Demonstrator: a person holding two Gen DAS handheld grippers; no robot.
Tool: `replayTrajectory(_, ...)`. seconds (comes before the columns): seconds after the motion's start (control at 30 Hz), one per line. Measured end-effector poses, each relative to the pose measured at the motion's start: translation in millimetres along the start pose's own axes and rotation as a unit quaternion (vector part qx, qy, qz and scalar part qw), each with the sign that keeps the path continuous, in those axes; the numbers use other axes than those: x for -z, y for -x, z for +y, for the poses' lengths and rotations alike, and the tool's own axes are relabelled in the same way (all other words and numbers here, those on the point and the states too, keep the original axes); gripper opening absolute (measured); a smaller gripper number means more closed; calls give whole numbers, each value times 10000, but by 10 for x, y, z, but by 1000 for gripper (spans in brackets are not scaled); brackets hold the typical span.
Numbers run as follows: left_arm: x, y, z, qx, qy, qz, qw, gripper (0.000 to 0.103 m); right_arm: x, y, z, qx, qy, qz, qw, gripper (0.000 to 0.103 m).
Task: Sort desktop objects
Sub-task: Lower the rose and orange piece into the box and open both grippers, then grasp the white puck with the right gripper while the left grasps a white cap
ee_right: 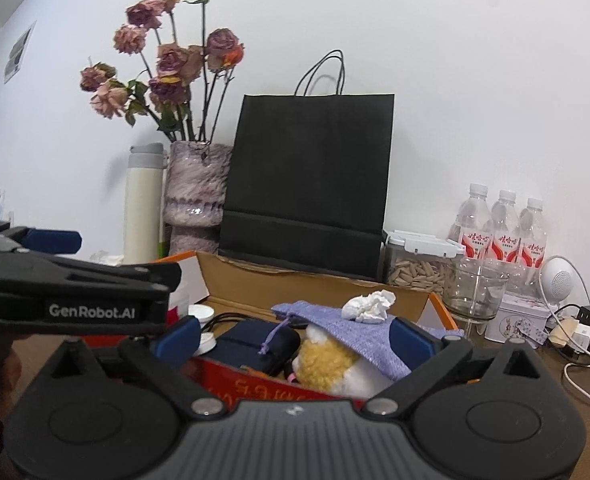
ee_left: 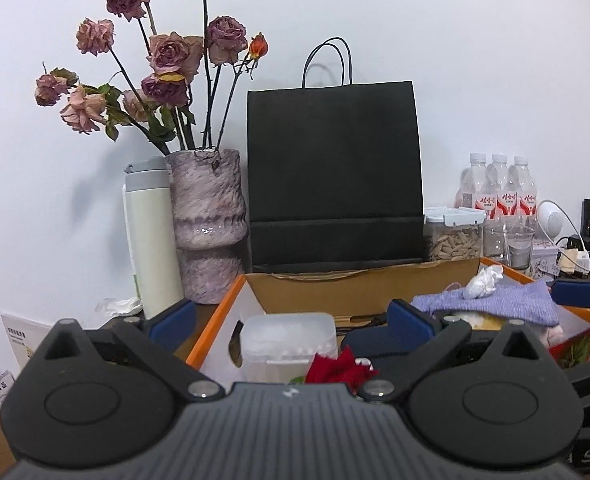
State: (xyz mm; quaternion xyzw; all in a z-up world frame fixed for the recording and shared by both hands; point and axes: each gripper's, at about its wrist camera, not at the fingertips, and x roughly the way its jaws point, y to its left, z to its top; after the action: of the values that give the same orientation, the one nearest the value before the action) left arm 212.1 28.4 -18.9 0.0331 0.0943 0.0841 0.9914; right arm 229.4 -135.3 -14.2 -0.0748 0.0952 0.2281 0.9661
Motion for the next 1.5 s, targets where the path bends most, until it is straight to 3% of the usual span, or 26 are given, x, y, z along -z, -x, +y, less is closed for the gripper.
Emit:
replayTrajectory(0.33,113,293,114,-55,-27,291,9996,103,110,294,76,-50,75,273,9996,103)
replayTrajectory(0.77,273,519,291,-27,270,1183,9926,103,190,594,210,-158,53,713,9973,103)
replayTrajectory(1.23,358,532,472,-65,539,1834,9815,103,293,379,366,-337,-147,1879,9815,103)
replayTrajectory(1.5,411,504,548,-79,655,2065,9762,103,332,241,460,-379,-334,2291,9721,102)
